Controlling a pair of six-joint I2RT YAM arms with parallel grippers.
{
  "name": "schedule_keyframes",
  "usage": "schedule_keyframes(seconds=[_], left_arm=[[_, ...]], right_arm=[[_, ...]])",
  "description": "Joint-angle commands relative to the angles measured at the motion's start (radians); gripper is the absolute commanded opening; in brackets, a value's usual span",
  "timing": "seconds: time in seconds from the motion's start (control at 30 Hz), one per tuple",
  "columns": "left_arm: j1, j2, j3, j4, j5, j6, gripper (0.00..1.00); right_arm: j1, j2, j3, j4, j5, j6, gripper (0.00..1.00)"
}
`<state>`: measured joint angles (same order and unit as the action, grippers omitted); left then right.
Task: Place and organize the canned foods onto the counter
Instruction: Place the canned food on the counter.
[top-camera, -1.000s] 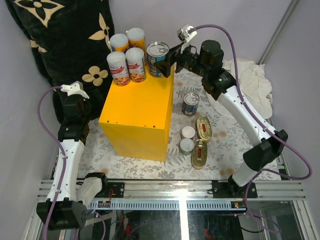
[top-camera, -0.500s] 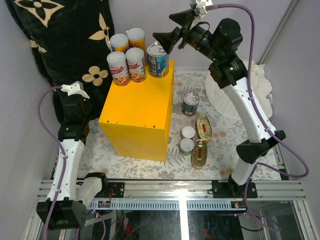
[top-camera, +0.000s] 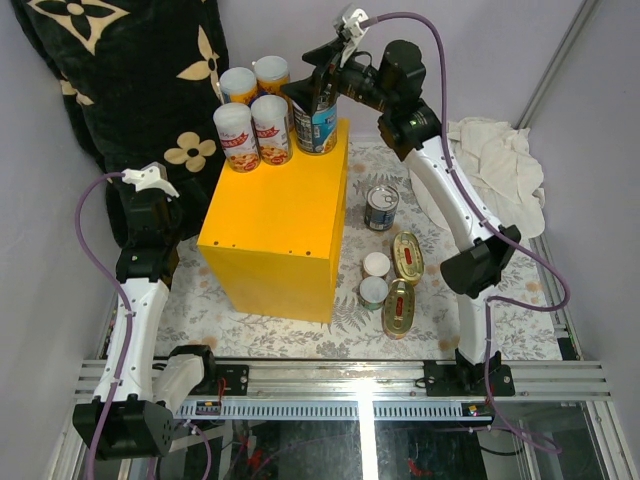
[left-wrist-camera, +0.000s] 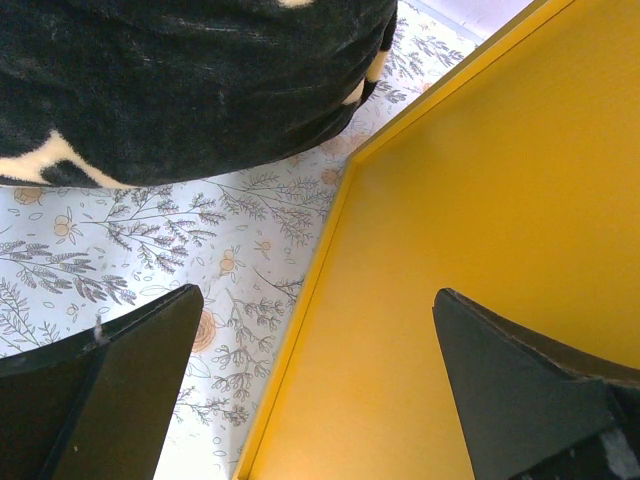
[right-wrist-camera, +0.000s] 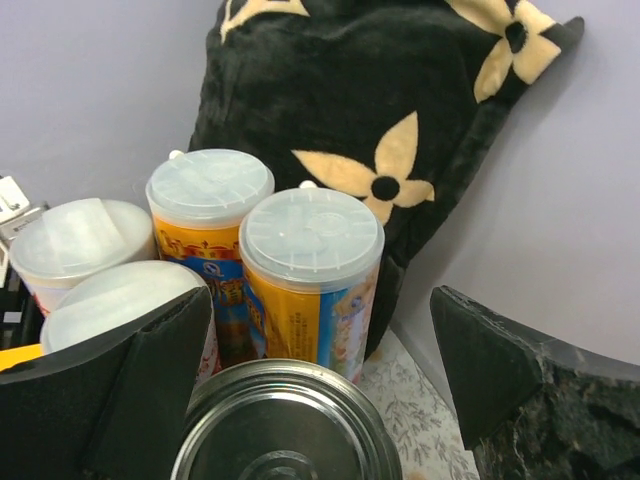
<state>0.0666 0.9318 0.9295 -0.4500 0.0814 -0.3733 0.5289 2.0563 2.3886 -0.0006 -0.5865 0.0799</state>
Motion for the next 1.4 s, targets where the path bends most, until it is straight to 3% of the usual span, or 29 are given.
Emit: schedule_keyframes(seconds=[0.0, 0.33, 0.77, 0.87, 1.0, 1.1, 1.2, 1.37], left_arm=[[-0.008, -0.004, -0.005, 0.021, 0.03, 0.02, 1.0], [-0.007, -0.002, -0.003, 0.02, 0.033, 0.022, 1.0], [-0.008, -0.003, -0.005, 0.021, 0.032, 0.02, 1.0], [-0.007, -0.004, -0.008, 0.021, 0.033, 0.021, 1.0], [-0.007, -0.007, -0.003, 0.022, 0.038, 0.018, 1.0], [-0.008, -0.012, -0.001, 0.022, 0.043, 0.017, 1.0], [-0.008, -0.021, -0.003, 0.023, 0.039, 0.016, 1.0], [-0.006, -0.032, -0.008, 0.028, 0.05, 0.009, 1.0]], right_arm=[[-0.006, -0.014, 0.054, 0.097, -0.065, 0.04, 0.97], [-0.006, 0.055, 0.172, 0.095, -0.089, 0.063, 0.98], [-0.012, 0.034, 0.168, 0.088, -0.122, 0.057, 0.86], [-0.048, -0.103, 0.011, 0.188, -0.089, 0.086, 0.88], [-0.133, -0.363, -0.353, 0.472, -0.001, 0.212, 0.94], [-0.185, -0.542, -0.622, 0.589, 0.139, 0.282, 0.98], [-0.201, -0.707, -0.879, 0.59, 0.317, 0.282, 1.0], [-0.202, -0.913, -1.278, 0.412, 0.671, 0.329, 1.0]])
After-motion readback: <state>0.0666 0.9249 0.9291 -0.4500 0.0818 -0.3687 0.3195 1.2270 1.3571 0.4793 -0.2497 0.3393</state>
